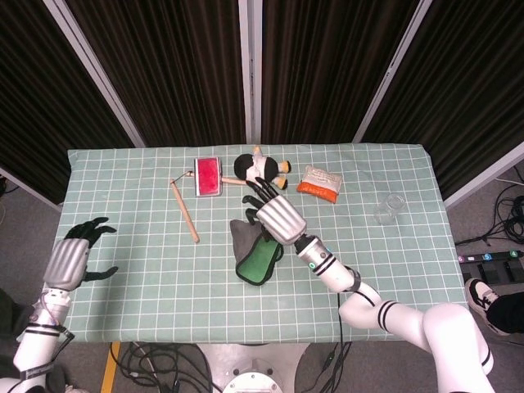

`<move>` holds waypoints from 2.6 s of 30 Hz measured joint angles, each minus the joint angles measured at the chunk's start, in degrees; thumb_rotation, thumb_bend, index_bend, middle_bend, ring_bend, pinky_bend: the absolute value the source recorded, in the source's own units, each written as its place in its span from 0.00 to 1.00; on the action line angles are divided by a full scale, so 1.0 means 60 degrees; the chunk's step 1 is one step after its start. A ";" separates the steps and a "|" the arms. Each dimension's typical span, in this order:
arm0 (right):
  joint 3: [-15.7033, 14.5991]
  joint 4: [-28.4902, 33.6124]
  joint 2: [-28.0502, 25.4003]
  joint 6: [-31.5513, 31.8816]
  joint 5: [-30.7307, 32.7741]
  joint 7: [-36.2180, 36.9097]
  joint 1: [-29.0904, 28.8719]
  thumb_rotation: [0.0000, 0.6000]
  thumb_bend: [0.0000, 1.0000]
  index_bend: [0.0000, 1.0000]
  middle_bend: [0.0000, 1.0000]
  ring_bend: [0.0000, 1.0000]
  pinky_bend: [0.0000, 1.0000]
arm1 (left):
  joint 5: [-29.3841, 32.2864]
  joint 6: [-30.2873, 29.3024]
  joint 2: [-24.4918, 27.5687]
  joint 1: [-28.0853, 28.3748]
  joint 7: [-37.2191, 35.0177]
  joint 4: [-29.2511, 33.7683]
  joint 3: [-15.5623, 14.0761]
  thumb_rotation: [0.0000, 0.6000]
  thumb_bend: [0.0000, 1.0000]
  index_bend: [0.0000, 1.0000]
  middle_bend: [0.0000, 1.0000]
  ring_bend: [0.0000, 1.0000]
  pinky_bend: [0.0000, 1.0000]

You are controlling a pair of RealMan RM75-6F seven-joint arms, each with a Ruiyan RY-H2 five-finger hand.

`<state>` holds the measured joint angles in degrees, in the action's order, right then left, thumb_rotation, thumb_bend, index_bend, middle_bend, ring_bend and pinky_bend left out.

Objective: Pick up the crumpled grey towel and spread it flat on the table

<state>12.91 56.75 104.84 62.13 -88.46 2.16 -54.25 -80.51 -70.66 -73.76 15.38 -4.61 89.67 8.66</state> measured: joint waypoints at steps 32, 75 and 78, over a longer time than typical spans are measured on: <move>0.1862 0.3016 -0.0281 0.0170 0.3014 -0.7762 -0.1268 1.00 0.50 0.74 0.24 0.01 0.00 | 0.3105 0.3310 -0.1819 0.2850 -0.0498 -0.0482 0.0945 0.66 0.00 0.36 0.26 0.20 0.24; 0.2335 0.1514 0.0797 0.0114 0.4556 -0.7587 -0.2448 1.00 0.49 0.73 0.23 0.00 0.00 | 0.7148 0.3359 -0.4980 0.5237 0.3298 -0.2517 0.1292 0.65 0.00 0.45 0.26 0.20 0.25; 0.2297 0.1714 0.0672 0.0131 0.4596 -0.7507 -0.2357 1.00 0.49 0.73 0.23 0.00 0.00 | 0.7228 0.3338 -0.5151 0.5246 0.3229 -0.2740 0.1362 0.70 0.00 0.49 0.27 0.20 0.25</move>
<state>26.69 67.04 108.88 62.92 -60.88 -42.89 -68.40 -37.14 -50.64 -104.66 46.86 14.77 73.23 16.83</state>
